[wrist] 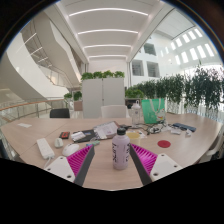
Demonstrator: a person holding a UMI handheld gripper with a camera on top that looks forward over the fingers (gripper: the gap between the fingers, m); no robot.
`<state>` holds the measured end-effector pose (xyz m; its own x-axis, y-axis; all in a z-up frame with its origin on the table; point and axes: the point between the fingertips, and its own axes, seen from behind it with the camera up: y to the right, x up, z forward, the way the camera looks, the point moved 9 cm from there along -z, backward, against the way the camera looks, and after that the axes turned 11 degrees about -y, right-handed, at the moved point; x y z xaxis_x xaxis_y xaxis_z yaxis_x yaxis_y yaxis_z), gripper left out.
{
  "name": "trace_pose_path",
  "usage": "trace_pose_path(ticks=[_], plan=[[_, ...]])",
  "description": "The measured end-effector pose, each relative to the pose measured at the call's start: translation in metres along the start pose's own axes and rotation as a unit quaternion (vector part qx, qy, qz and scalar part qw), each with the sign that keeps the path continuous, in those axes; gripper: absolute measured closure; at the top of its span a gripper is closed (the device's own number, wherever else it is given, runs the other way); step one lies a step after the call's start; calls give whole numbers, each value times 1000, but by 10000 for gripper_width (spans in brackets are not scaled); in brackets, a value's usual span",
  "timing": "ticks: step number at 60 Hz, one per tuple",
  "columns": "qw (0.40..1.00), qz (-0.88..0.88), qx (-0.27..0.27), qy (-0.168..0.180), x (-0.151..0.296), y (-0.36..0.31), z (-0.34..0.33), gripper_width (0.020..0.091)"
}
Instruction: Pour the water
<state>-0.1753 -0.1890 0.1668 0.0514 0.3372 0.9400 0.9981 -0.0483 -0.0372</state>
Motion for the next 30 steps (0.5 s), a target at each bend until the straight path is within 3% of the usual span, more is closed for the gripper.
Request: trace_pose_path(ticks=[18,21,23,30], plan=[[1000,-11,19,-11,-20,41,139,305],[999,-15,24,-19,-20,41,156,399],[999,-15,32,-27,-22,39,164,569],[1000,-18,10,-1,-18,46,178,592]])
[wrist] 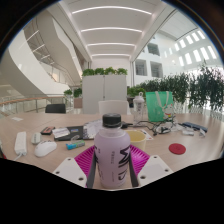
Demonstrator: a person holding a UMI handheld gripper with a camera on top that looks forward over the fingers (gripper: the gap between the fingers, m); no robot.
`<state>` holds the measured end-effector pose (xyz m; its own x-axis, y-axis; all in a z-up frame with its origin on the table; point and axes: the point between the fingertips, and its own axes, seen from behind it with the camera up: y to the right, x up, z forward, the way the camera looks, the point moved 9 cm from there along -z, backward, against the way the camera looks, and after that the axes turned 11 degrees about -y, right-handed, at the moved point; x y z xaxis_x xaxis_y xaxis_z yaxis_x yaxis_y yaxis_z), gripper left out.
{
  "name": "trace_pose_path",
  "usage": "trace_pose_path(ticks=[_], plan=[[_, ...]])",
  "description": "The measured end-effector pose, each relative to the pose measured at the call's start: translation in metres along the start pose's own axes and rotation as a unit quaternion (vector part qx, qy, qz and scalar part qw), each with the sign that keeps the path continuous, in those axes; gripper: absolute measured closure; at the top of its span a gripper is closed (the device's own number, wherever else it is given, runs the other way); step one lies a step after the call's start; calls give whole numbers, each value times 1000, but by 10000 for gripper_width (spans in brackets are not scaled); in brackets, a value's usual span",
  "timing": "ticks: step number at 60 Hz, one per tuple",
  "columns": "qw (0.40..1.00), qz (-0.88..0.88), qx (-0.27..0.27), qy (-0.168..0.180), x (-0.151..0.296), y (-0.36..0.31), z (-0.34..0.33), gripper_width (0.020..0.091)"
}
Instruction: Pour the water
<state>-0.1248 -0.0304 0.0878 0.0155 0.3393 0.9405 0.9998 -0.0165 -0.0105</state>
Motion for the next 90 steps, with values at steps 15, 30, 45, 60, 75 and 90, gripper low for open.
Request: trace_pose_path(ticks=[15,30,45,60,75,90], plan=[[995,37,73,-51,13,-20,9,711],[862,425,247,-122,97,-29,30,712],[531,765,325,-164,90,-8,62,713],[378,846,340,-157,92,2,55,713],[454,788,370,-190,110,-8,64,713],[860,382,336,-35,240,56,25,703]])
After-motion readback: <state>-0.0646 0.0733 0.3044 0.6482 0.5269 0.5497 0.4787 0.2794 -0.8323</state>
